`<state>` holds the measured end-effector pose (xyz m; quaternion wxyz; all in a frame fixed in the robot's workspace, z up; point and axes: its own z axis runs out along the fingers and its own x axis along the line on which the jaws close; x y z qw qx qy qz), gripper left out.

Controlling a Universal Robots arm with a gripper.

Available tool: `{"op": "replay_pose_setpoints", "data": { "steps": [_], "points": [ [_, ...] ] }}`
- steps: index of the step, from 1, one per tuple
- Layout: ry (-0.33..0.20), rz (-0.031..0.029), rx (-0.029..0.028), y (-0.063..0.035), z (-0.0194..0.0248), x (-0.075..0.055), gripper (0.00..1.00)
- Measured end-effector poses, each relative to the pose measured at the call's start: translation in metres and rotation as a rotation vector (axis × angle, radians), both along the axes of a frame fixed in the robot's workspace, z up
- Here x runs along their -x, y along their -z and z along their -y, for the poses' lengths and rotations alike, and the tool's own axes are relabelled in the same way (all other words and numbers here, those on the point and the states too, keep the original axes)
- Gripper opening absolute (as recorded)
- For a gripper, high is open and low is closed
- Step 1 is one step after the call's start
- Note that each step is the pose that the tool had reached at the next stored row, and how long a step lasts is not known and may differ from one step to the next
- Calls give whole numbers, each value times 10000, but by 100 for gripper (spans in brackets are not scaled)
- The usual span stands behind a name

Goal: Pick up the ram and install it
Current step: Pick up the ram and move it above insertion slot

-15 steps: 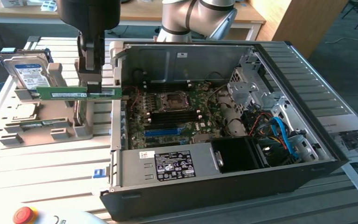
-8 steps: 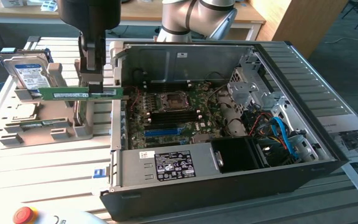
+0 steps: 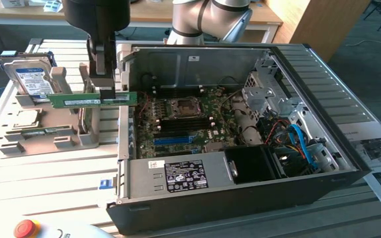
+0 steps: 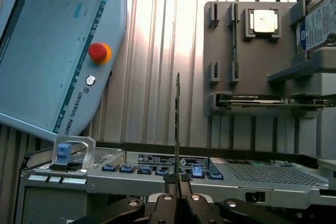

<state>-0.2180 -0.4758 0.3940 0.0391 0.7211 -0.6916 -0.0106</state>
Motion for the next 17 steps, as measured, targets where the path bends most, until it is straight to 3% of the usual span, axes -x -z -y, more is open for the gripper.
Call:
{"op": "replay_pose_setpoints", "data": {
  "steps": [1, 9, 17],
  "points": [
    [0, 49, 0, 0, 0, 0, 12],
    [2, 52, 0, 0, 3, -12, 12],
    [-25, 39, 0, 0, 65, -287, 12]
  ]
}}
